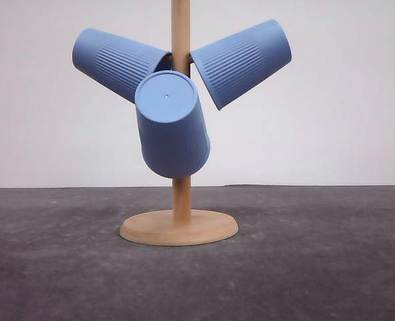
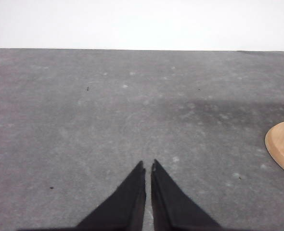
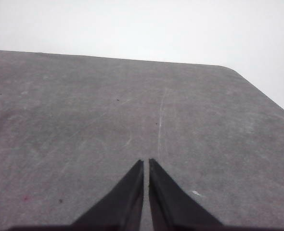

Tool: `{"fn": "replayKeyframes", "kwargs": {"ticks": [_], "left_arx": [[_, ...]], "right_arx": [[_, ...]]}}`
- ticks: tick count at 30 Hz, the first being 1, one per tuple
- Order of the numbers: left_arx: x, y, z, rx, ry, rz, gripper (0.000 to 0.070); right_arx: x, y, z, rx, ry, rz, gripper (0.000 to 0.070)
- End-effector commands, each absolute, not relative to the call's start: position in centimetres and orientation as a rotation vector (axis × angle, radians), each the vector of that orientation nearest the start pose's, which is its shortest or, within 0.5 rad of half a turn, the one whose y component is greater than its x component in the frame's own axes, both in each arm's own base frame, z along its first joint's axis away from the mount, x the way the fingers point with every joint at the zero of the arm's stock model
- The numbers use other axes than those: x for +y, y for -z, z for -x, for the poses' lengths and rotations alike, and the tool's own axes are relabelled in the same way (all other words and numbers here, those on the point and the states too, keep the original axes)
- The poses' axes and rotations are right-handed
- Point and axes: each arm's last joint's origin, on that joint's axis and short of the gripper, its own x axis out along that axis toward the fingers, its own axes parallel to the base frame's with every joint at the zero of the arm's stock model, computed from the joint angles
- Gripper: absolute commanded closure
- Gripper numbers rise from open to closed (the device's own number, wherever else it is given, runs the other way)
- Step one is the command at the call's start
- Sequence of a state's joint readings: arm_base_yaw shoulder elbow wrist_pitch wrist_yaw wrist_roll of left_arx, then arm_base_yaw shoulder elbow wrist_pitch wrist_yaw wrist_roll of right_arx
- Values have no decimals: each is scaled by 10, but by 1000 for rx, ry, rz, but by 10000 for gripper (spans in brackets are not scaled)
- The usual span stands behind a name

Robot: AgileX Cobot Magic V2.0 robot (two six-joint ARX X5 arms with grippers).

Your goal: Place three cups

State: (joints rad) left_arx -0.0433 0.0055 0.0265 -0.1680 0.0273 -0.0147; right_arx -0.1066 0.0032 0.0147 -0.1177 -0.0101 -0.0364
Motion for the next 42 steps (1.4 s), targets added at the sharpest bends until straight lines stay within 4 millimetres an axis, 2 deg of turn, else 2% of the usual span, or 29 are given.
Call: {"fn": "replayKeyframes", "kwargs": {"ticks": [1,42], "left_arx": [[-5,-153,-96,148,67,8,700],[-5,-153,-96,148,67,8,700]], "right_arx": [[-10,-157,-96,98,99,16,683],[-10,-157,-96,98,99,16,683]]}}
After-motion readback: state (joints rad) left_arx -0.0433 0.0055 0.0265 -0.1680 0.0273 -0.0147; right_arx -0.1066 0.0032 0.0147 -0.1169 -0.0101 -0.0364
